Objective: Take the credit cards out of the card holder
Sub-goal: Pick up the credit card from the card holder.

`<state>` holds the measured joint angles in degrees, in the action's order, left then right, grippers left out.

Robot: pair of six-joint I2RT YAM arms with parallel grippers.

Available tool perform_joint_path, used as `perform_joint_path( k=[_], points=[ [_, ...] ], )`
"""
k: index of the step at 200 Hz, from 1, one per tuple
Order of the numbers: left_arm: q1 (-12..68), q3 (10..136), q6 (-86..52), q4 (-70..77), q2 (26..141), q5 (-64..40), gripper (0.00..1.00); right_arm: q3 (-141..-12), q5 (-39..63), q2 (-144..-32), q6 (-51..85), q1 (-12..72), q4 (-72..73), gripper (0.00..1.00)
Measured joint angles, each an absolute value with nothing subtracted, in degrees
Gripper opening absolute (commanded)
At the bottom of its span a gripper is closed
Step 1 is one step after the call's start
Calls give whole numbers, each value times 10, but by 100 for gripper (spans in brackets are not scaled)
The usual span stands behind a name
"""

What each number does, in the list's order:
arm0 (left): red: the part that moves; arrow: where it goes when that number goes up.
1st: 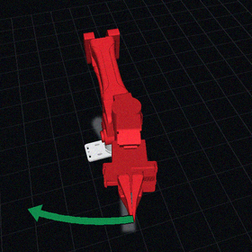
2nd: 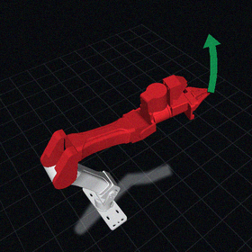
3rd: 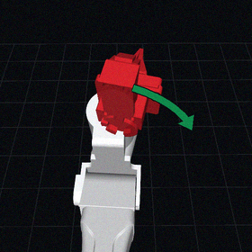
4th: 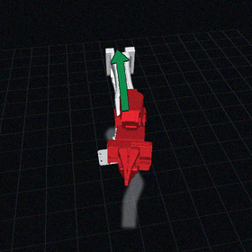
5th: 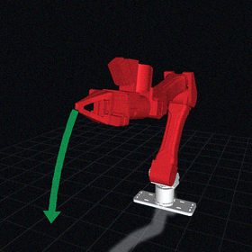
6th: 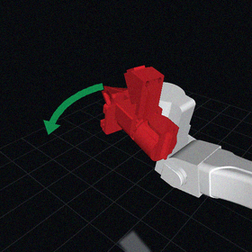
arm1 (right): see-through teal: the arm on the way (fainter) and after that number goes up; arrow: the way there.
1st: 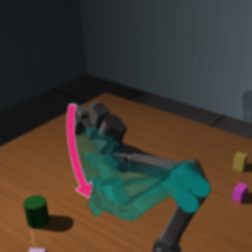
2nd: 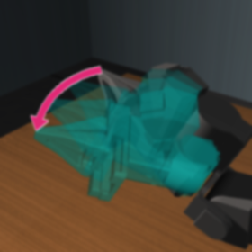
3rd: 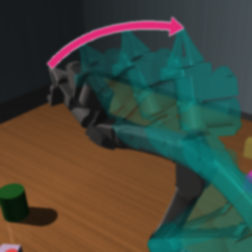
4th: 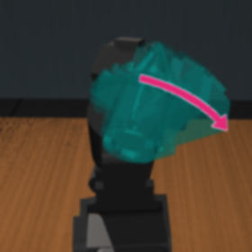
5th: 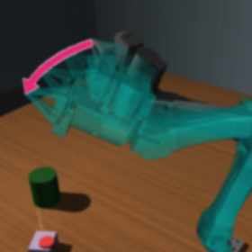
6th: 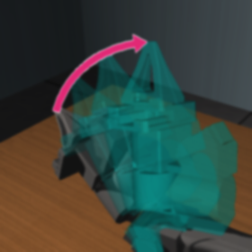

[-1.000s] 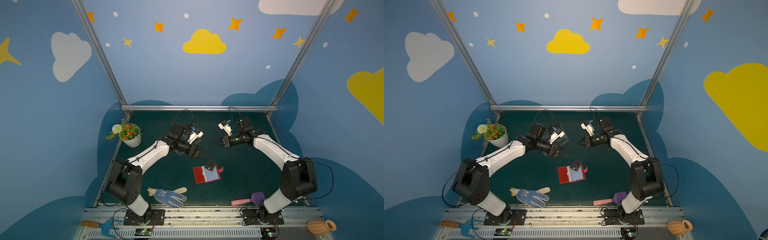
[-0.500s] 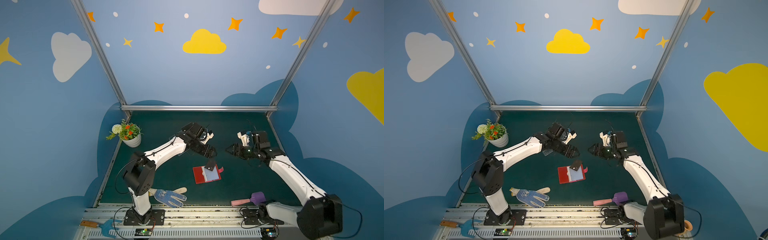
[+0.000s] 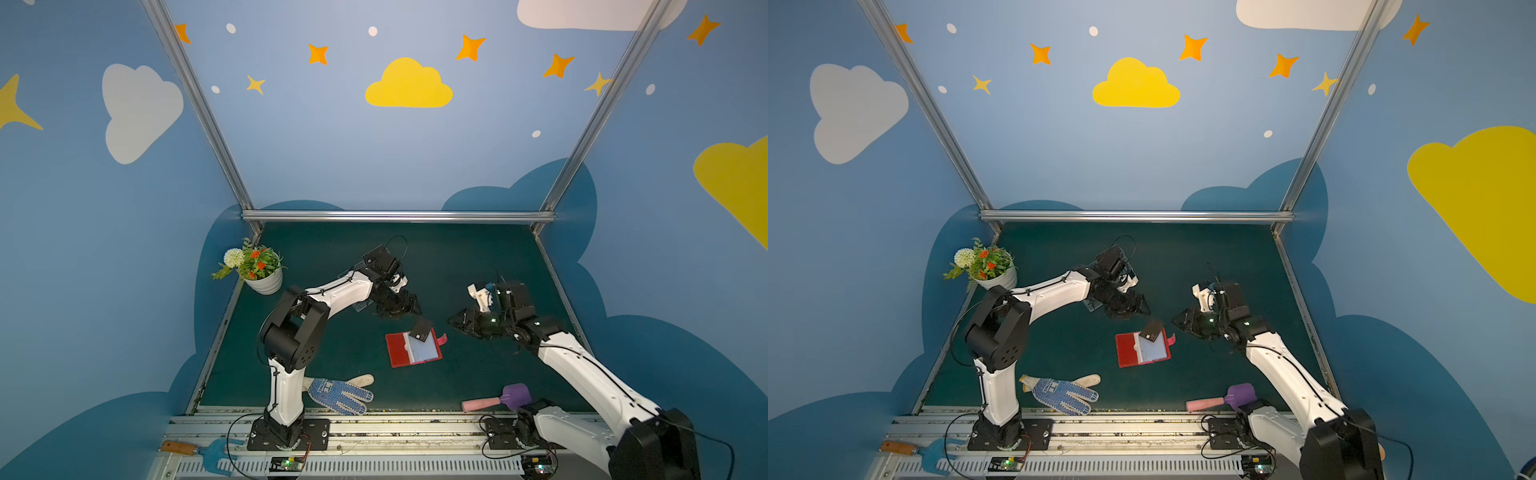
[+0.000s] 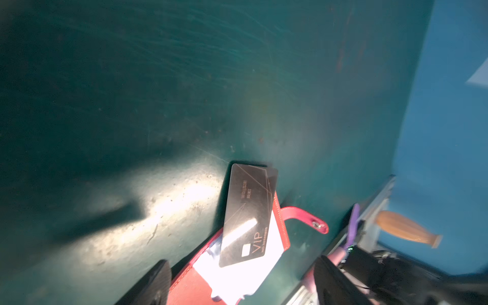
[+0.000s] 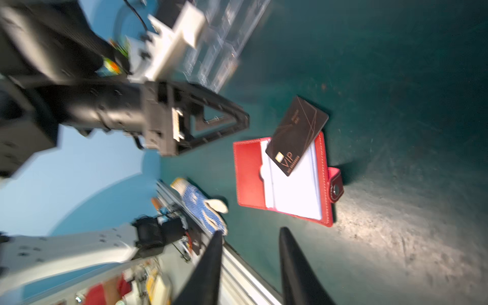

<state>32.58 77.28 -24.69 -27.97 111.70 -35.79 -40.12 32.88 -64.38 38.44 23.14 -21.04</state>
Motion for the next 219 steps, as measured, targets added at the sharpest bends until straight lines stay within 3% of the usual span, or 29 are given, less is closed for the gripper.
perform_joint_path(
  k=[49, 109, 219],
  points=[
    [319, 755, -286, -242, 1153, -408, 76, -414, 305, -782, 401, 279, -161, 8],
    [319, 739, -318, -192, 1165, -440, 69, -423, 280, -873, 411, 283, -113, 5],
    [335, 753, -324, -155, 1193, -467, 60, -424, 269, -938, 411, 283, -66, 3]
  ],
)
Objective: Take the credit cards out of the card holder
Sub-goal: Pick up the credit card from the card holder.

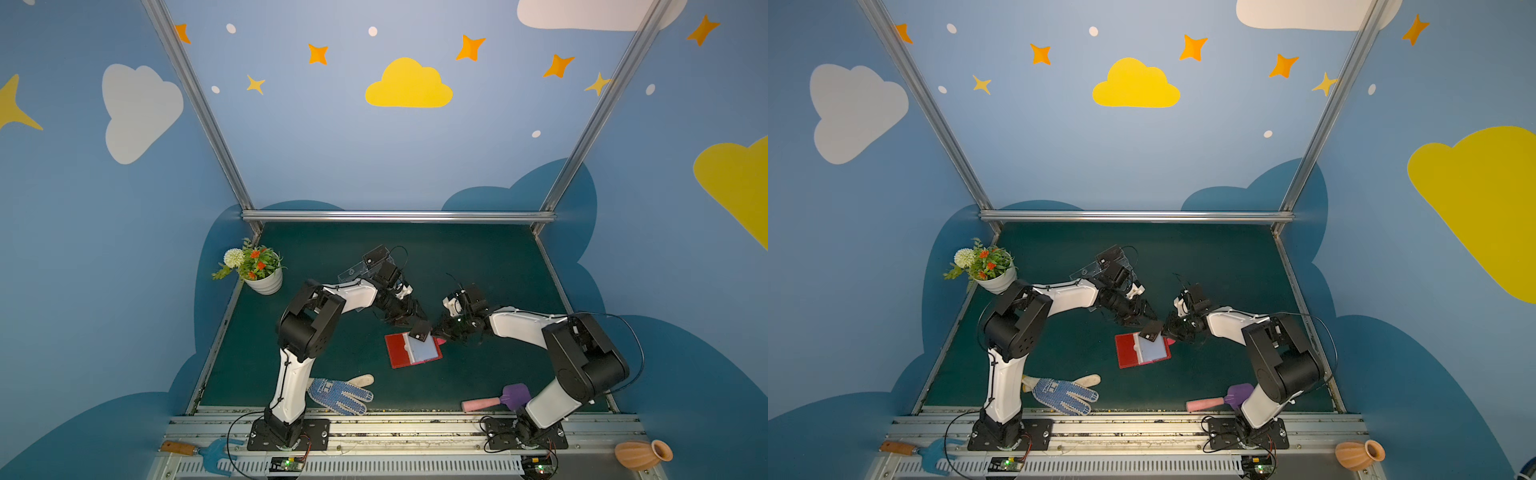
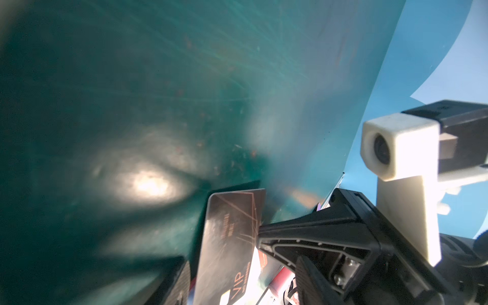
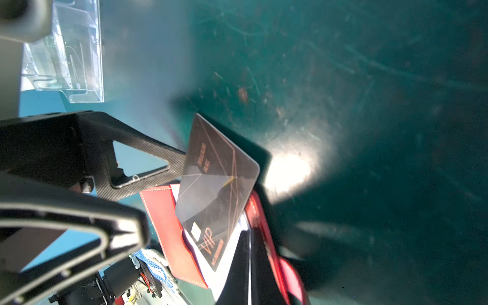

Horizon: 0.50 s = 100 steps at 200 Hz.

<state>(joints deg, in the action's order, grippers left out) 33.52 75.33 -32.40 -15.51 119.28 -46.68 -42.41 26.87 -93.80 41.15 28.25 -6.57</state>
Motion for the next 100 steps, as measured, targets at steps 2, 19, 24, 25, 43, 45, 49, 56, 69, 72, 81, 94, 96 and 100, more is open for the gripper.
perform_joint_path(
  k=[2, 19, 24, 25, 43, 45, 49, 56, 69, 72, 81, 94, 96, 100],
  points=[
    [336, 753, -324, -155, 1193, -467, 60, -424, 269, -939, 411, 283, -65, 3],
    [339, 754, -325, -150, 1197, -470, 56, -424, 270, -941, 411, 283, -62, 3],
    [340, 754, -325, -149, 1198, -472, 54, -424, 270, -941, 411, 283, -61, 3],
    [340, 754, -326, -148, 1199, -472, 54, -424, 270, -941, 411, 283, -61, 3],
    [341, 751, -329, -143, 1200, -473, 51, -424, 271, -943, 411, 283, -60, 3],
    [341, 751, -330, -143, 1200, -473, 51, -424, 271, -943, 411, 283, -60, 3],
    [341, 750, -331, -141, 1200, -474, 50, -424, 271, -943, 411, 283, -60, 3],
    [341, 748, -333, -137, 1200, -474, 50, -424, 271, -943, 410, 283, -60, 3],
    [341, 743, -338, -126, 1200, -477, 49, -424, 272, -944, 410, 283, -58, 2],
    [341, 741, -339, -123, 1200, -479, 49, -424, 272, -944, 409, 283, -58, 2],
    [341, 738, -344, -115, 1200, -482, 49, -424, 273, -945, 409, 283, -57, 2],
    [342, 731, -350, -102, 1200, -486, 48, -424, 273, -945, 409, 283, -56, 2],
    [342, 730, -351, -100, 1199, -487, 48, -424, 274, -945, 409, 283, -56, 2],
    [342, 728, -353, -95, 1199, -487, 48, -424, 274, -945, 409, 283, -56, 2]
  ],
)
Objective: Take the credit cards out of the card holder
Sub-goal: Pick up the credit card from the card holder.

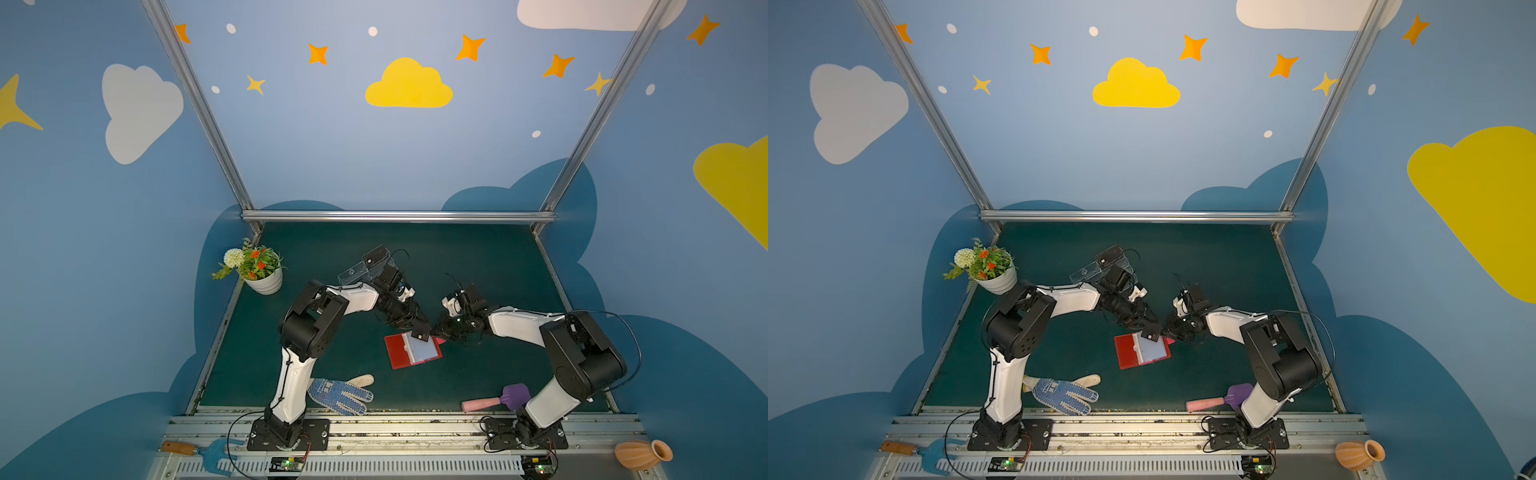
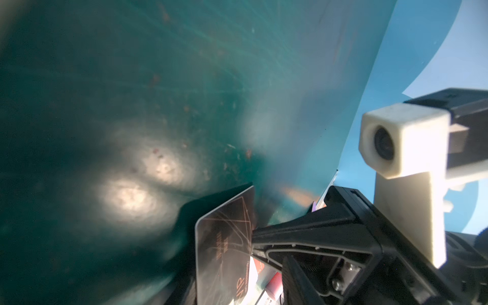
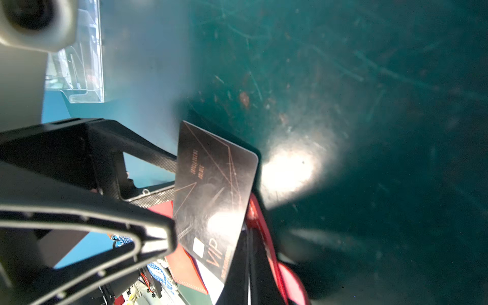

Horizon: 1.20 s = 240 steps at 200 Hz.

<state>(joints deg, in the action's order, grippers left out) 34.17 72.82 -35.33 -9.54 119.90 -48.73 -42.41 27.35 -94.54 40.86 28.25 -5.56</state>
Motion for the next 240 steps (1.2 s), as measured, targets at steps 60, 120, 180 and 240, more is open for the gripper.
perform_joint_path(
  k=[60, 120, 180, 240],
  points=[
    [343, 717, -371, -76, 1196, -486, 40, -424, 274, -946, 402, 283, -55, 1],
    [346, 713, -392, -52, 1197, -490, 48, -424, 274, -947, 401, 285, -53, 0],
    [348, 713, -399, -49, 1196, -490, 53, -426, 274, -948, 398, 287, -54, 0],
    [349, 714, -401, -50, 1195, -489, 47, -429, 274, -949, 396, 288, -55, 0]
  ],
)
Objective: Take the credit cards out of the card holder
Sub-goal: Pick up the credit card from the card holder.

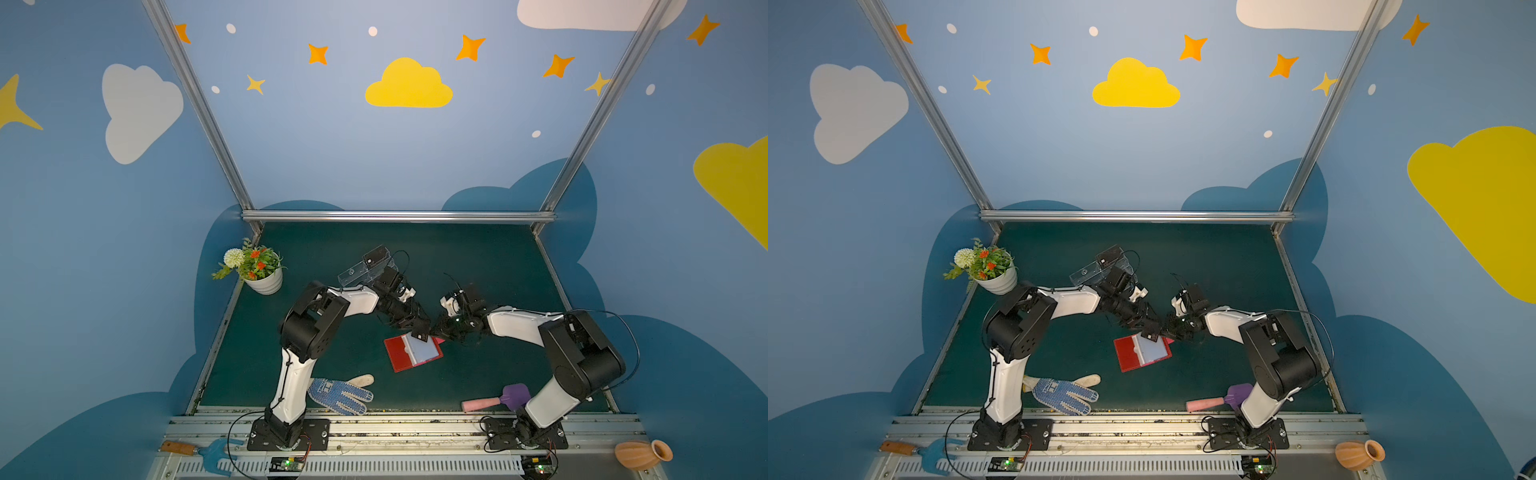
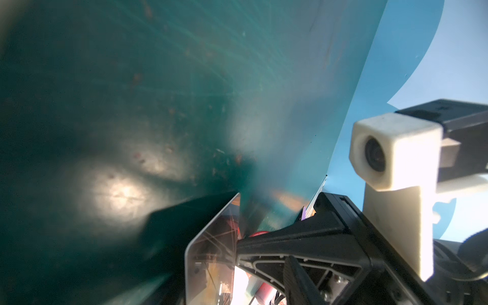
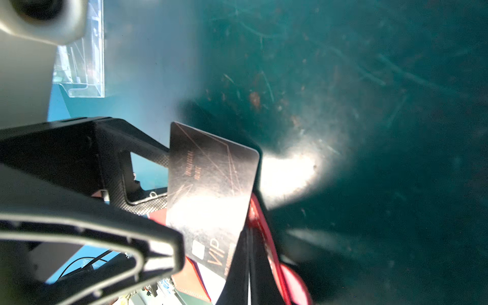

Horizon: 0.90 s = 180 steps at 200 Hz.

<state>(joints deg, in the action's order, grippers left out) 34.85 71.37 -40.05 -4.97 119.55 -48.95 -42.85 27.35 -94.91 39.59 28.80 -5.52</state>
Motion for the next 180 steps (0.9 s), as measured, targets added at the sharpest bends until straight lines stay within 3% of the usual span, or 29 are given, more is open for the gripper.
perform_joint_path(
  k=[111, 150, 180],
  points=[
    [351, 721, -408, -51, 1211, -494, 19, -430, 275, -952, 396, 289, -53, 0],
    [351, 721, -408, -53, 1211, -499, 5, -430, 276, -953, 396, 291, -50, 0],
    [345, 718, -411, -44, 1211, -511, 4, -430, 276, -953, 396, 291, -50, 0]
  ],
)
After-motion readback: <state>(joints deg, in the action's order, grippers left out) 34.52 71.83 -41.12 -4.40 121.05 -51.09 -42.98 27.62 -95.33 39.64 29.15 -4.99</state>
